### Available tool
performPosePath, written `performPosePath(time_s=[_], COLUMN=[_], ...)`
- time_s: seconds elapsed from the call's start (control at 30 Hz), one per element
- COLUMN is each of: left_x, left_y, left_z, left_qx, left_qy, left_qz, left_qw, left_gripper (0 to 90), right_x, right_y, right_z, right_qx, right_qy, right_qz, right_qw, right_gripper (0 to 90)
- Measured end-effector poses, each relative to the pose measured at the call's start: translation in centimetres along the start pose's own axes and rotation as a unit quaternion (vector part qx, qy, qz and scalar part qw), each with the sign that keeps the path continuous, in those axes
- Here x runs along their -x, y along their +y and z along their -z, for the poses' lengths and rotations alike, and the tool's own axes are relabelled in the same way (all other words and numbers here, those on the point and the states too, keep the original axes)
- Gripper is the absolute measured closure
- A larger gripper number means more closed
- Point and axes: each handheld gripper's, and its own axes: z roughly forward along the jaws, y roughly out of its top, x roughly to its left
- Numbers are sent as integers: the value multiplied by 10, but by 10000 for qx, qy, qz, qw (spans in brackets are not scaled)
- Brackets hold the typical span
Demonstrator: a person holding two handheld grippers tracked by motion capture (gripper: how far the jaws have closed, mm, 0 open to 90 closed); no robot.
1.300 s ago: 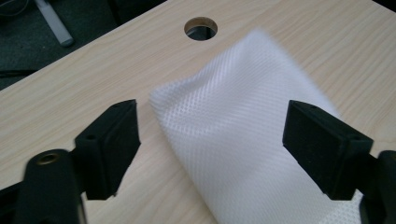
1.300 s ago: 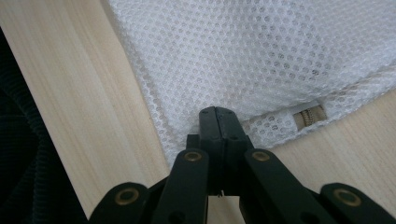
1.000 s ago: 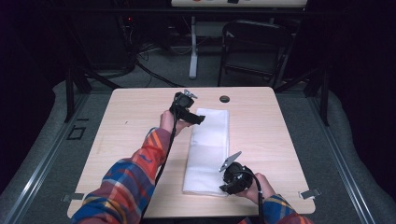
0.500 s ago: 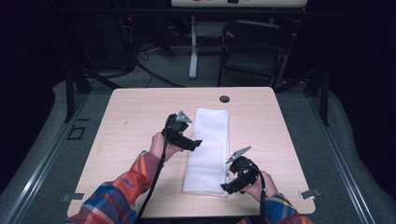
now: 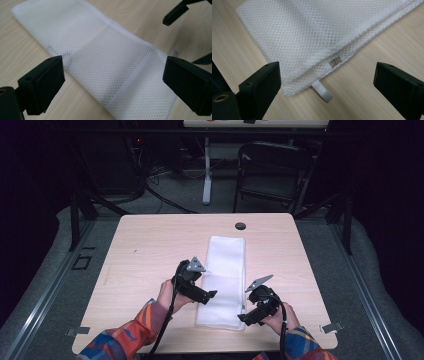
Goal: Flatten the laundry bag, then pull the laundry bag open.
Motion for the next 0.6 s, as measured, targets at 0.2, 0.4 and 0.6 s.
performPosePath(time_s=[0.2, 0.4, 0.6], left_x=[14, 21, 31], left_y=[-10, -11, -12], left_z=[-13, -19, -21], left_qx=[-333, -404, -338], left_qy=[-198, -225, -305], left_qz=[-174, -225, -334], left_qw=[9991, 9987, 9984], left_gripper=[33, 31, 51], right_x=[0, 2, 4], right_y=[0, -1, -1], right_z=[0, 0, -1], right_qx=[-13, -114, -136], right_qy=[-62, -56, -92], right_qz=[-4, -38, -66], right_qw=[10000, 9999, 9998], right_gripper=[81, 88, 119])
